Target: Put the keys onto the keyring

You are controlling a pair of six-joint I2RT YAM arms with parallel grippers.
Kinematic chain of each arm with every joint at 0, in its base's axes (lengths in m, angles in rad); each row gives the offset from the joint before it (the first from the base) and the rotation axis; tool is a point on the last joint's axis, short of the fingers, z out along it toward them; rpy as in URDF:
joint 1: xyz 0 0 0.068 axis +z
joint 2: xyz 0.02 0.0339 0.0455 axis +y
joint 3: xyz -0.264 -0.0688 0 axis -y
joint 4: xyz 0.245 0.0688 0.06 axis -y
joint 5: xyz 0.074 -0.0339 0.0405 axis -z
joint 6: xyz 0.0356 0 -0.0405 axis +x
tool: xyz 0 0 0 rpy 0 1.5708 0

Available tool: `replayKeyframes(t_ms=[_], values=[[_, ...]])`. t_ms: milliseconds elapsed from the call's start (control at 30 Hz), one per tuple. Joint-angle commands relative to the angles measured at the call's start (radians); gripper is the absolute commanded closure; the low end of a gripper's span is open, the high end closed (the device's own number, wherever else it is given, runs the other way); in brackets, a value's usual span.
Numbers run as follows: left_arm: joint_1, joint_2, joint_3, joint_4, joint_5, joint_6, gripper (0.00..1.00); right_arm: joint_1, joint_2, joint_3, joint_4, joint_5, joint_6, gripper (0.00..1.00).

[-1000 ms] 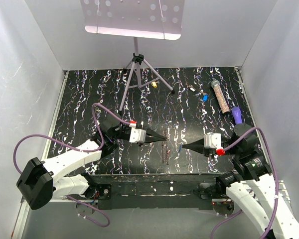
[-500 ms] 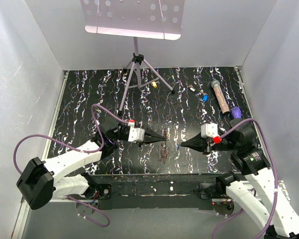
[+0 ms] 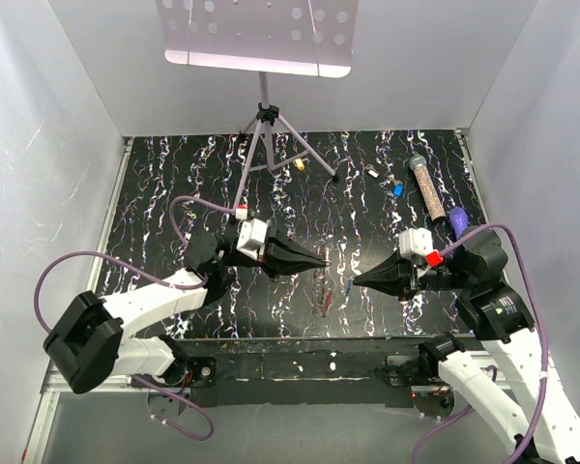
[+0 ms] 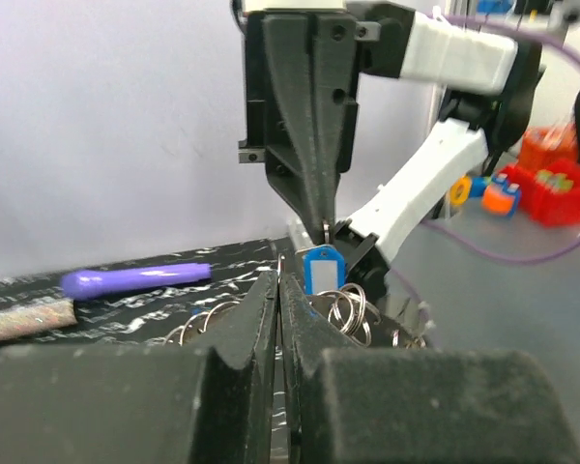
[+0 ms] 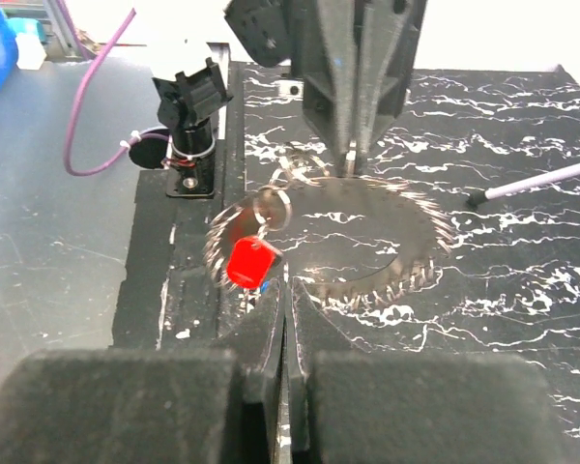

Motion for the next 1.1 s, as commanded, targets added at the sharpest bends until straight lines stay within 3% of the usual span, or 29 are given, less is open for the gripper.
replayKeyframes(t_ms=[0, 133, 267, 567, 867, 1067], values=[[0.026, 0.062, -0.023, 0.445, -0.109, -0.453, 1.00, -0.004, -0.020, 0.037, 0.042, -0.060, 0.109, 0.99], [0.024, 0.087, -0.007, 0.469, -0.162, -0.653, 1.00, -0.004, -0.055, 0.032, 0.049, -0.014, 0.153, 0.99], [0.026, 0.075, -0.006, 0.469, -0.205, -0.731, 1.00, -0.004, -0.071, 0.071, -0.041, 0.030, 0.126, 0.99], [0.024, 0.135, 0.108, 0.470, -0.114, -0.960, 1.00, -0.007, -0.098, 0.085, -0.099, 0.066, 0.104, 0.99], [0.018, 0.106, 0.158, 0.470, 0.031, -0.926, 1.00, -0.016, -0.105, 0.091, -0.086, 0.037, 0.122, 0.99], [0.009, 0.073, 0.166, 0.470, 0.161, -0.810, 1.00, -0.017, -0.109, 0.088, -0.086, -0.014, 0.119, 0.99]])
